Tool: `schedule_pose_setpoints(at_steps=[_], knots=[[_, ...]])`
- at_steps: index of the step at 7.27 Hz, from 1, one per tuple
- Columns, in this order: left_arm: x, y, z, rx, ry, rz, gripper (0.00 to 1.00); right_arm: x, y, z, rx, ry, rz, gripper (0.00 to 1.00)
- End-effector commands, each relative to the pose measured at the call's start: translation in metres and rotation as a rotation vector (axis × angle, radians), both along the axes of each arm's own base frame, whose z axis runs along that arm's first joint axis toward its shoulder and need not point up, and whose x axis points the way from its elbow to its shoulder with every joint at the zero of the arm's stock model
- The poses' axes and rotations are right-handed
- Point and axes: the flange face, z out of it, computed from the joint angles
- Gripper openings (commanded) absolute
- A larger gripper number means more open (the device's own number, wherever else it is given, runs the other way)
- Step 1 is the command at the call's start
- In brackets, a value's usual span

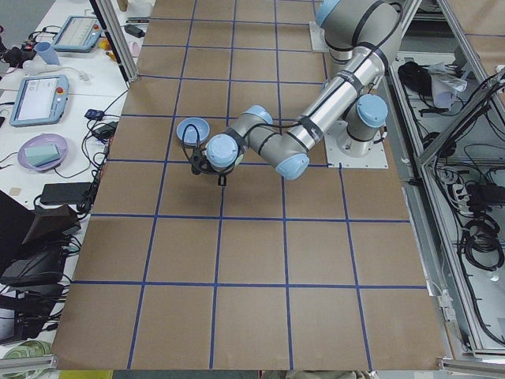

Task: Stack green bowl on blue bowl
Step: 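Lift the green bowl with the left gripper and carry it over the blue bowl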

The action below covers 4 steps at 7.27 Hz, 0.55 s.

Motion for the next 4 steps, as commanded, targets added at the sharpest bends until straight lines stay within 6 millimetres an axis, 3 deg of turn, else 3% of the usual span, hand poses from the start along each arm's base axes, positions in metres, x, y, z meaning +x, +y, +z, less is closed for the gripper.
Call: schedule_pose_setpoints(at_steps=[1,2,4], knots=[[-0.058,-0.049,0.007,0.013,0.046,0.06,0.0,0.0,0.0,0.0,0.0,0.0,0.0,1.0],[-0.069,-0.059,-0.007,0.039,0.068,0.085,0.0,0.0,0.0,0.0,0.0,0.0,0.0,1.0],[-0.114,-0.089,-0.018,0.052,0.055,0.123,0.0,0.0,0.0,0.0,0.0,0.0,0.0,1.0]])
